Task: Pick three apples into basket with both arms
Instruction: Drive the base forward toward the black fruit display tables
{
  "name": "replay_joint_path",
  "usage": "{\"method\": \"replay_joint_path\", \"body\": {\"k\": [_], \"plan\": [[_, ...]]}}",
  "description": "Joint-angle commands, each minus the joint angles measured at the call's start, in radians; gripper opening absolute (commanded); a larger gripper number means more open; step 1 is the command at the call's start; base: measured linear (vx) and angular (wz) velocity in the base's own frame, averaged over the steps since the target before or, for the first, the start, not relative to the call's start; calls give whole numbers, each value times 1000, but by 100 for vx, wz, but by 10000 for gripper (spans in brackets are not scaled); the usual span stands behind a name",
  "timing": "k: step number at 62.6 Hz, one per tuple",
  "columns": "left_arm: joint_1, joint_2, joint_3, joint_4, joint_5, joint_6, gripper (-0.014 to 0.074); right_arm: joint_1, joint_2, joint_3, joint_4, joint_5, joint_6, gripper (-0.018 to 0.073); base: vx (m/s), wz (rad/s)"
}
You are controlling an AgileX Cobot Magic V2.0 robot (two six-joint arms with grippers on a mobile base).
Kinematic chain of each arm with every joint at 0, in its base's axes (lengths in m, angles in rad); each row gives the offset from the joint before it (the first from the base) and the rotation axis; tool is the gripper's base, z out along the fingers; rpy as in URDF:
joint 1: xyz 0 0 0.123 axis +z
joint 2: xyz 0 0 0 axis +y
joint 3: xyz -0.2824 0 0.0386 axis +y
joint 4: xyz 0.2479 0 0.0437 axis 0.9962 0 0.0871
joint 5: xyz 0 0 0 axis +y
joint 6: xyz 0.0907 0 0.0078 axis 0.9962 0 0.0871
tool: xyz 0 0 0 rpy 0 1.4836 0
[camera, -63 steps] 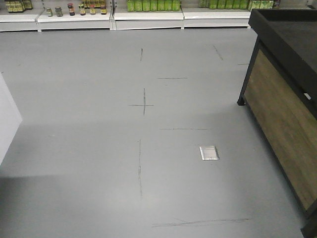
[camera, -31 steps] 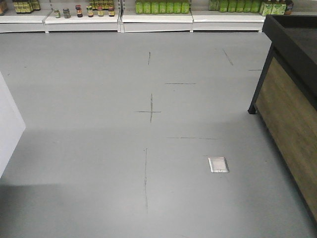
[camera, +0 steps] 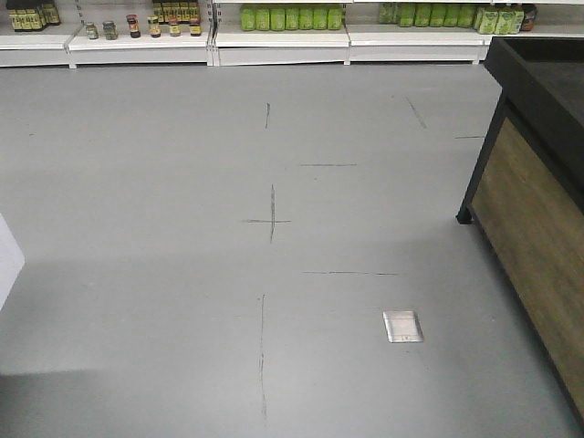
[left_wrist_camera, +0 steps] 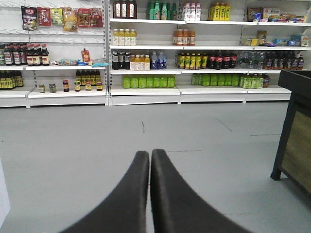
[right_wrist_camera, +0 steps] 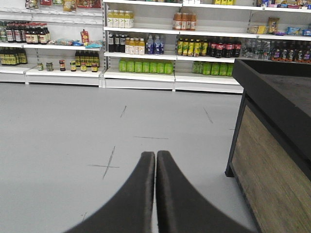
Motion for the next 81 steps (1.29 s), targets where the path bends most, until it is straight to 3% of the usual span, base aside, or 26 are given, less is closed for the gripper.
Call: {"method": "replay_joint_path", "body": {"k": [1,81], "plan": [[0,-16,-1,-3,-76,-7,-6,-7,-14,14,-6,-77,-8,-8,22,-4],[0,-16,-1,-3,-76,-7,-6,-7,-14,14,-6,-77,-8,-8,16,-6]]}}
